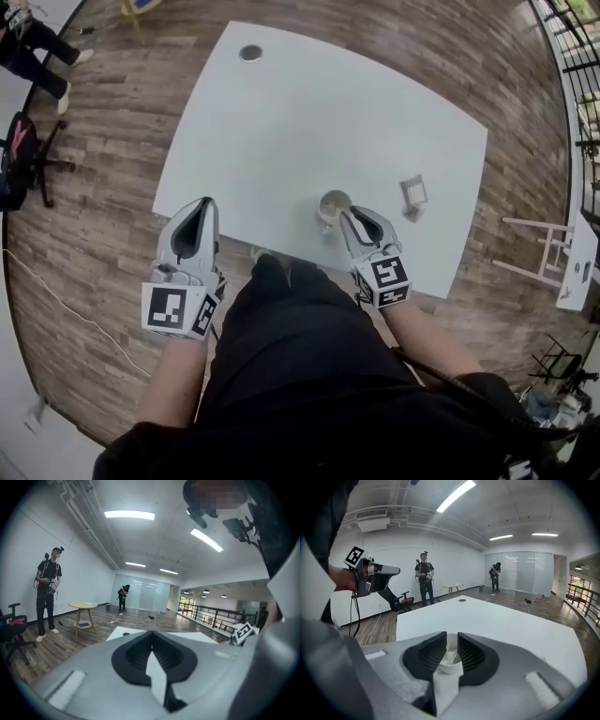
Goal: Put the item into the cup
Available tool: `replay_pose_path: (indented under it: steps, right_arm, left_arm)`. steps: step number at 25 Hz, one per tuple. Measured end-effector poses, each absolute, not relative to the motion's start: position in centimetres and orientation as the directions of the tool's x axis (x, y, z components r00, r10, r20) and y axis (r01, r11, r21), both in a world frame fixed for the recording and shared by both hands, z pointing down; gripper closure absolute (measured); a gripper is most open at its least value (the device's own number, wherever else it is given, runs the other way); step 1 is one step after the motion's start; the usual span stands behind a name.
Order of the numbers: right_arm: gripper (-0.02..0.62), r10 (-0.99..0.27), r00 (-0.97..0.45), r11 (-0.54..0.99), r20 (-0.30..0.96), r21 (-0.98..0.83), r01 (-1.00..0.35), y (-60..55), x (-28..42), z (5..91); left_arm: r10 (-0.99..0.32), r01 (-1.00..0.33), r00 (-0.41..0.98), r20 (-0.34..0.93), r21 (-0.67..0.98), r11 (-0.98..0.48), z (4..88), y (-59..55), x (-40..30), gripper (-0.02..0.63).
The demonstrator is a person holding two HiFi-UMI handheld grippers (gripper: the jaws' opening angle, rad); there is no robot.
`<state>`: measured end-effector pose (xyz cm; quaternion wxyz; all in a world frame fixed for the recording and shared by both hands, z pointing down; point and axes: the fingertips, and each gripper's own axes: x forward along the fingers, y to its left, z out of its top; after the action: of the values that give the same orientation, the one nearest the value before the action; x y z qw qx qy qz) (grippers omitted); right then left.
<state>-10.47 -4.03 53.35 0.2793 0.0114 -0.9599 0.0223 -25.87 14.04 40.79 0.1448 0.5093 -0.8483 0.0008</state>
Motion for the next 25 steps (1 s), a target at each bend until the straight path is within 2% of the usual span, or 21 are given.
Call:
replay_pose_path:
  steps: [14,25]
  right_arm:
    - [0.517,-0.072,-0.869,0.997,0.489,0.007,-0.078,-5.0,-10.8,51.5]
    - [0.517,-0.178,-0.905,0.984,0.387,0.051,-0.172,-7.4,-10.4,48.6]
  left_arm:
    - [-0.889,-0.887,-0.412,0.201,0.132,0.442,39.6,12.9,-26.6,0.607]
    - [-0.909,-0.911,-0.388,0.151,0.088,0.403,37.4,11.4,-27.1,0.607]
